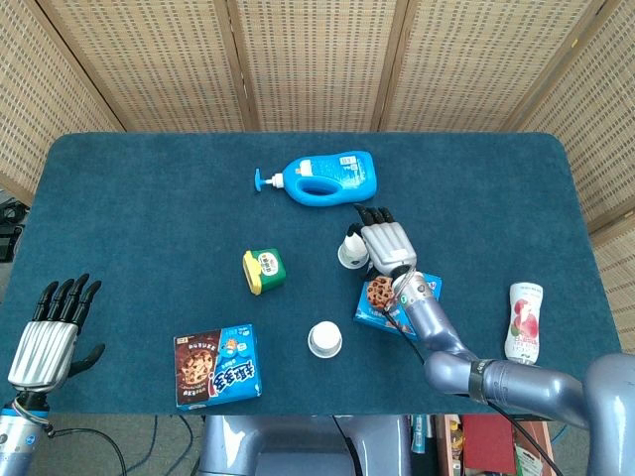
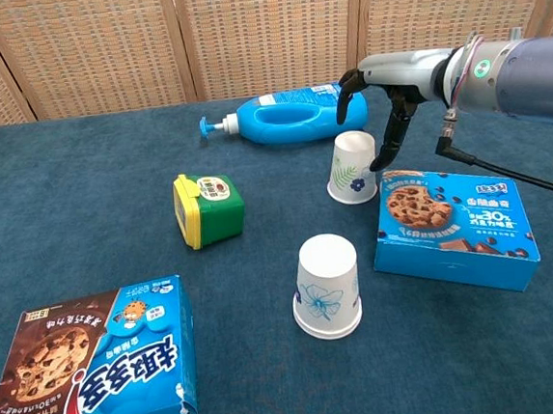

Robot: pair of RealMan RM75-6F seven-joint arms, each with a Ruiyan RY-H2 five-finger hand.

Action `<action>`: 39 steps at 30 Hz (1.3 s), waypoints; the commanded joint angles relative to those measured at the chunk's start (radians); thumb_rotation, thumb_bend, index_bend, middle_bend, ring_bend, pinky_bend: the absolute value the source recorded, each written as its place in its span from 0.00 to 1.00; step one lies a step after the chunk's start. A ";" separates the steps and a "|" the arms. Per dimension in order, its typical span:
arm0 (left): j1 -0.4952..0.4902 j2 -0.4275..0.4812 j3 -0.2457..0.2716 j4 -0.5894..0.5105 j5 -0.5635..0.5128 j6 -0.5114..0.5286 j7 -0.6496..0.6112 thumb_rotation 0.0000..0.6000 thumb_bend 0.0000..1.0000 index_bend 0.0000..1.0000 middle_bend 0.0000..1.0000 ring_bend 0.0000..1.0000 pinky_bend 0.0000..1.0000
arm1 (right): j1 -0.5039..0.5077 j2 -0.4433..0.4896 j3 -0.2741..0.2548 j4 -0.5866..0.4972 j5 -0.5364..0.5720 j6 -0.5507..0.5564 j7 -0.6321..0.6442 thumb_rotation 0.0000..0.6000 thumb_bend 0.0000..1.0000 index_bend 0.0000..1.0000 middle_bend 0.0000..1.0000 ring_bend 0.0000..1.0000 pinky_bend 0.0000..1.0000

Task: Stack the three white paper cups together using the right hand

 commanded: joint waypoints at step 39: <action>-0.016 -0.003 0.007 0.013 -0.019 -0.037 -0.020 1.00 0.26 0.00 0.00 0.00 0.00 | 0.080 -0.172 -0.006 0.331 -0.007 -0.091 0.035 1.00 0.10 0.48 0.11 0.00 0.09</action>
